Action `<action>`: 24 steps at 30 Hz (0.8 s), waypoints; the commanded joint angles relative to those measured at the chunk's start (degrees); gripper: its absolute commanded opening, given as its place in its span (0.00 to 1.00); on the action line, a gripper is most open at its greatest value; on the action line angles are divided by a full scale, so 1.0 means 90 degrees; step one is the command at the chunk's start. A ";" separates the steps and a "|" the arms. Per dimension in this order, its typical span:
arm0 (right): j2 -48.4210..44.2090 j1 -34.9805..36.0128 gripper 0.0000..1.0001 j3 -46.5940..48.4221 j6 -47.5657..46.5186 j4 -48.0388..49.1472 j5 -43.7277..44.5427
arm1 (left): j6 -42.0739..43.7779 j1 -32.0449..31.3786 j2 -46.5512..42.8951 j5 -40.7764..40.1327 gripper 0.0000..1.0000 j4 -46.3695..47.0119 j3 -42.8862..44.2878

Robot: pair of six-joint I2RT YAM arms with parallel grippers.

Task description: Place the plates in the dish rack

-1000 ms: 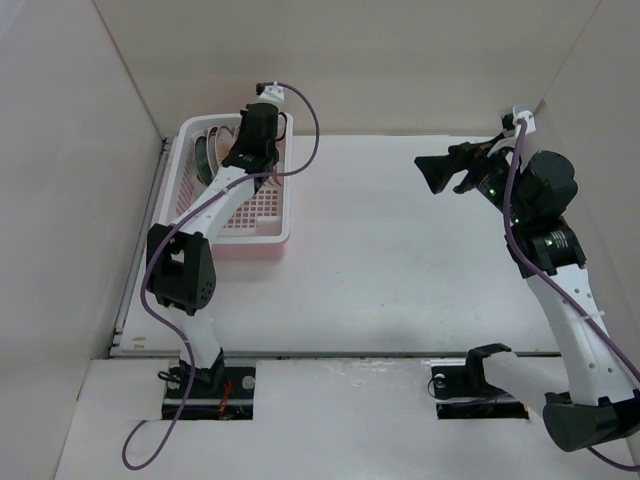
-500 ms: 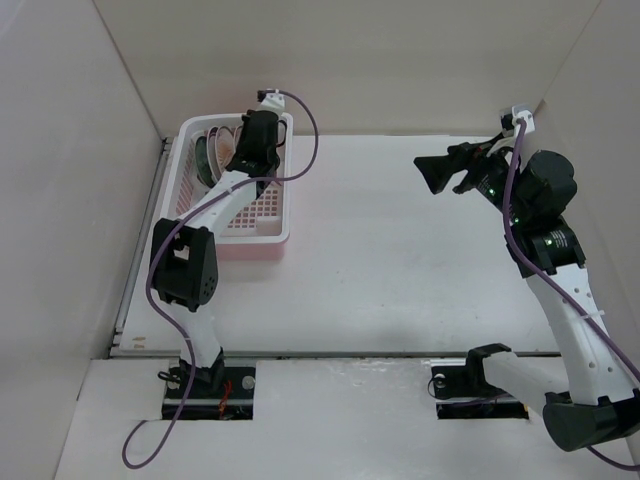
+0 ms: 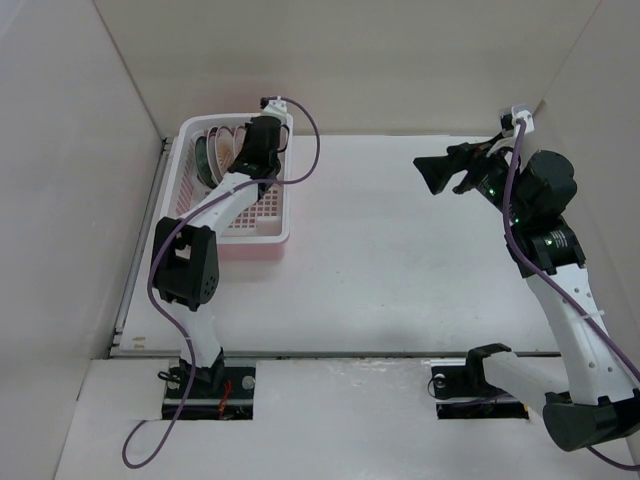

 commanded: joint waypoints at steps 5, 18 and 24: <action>-0.0108 -0.0041 1.00 0.0018 0.0037 0.0359 -0.0085 | -0.0191 -0.0028 -0.0253 -0.0078 0.00 -0.0008 -0.0401; -0.0236 -0.0041 1.00 -0.0040 0.0037 0.0359 -0.0202 | -0.0533 -0.0028 0.0079 -0.0215 0.22 -0.0400 -0.0157; -0.0177 -0.0041 1.00 -0.0040 0.0037 0.0359 -0.0202 | -0.0591 -0.0028 -0.0067 -0.0098 0.32 -0.0399 -0.0157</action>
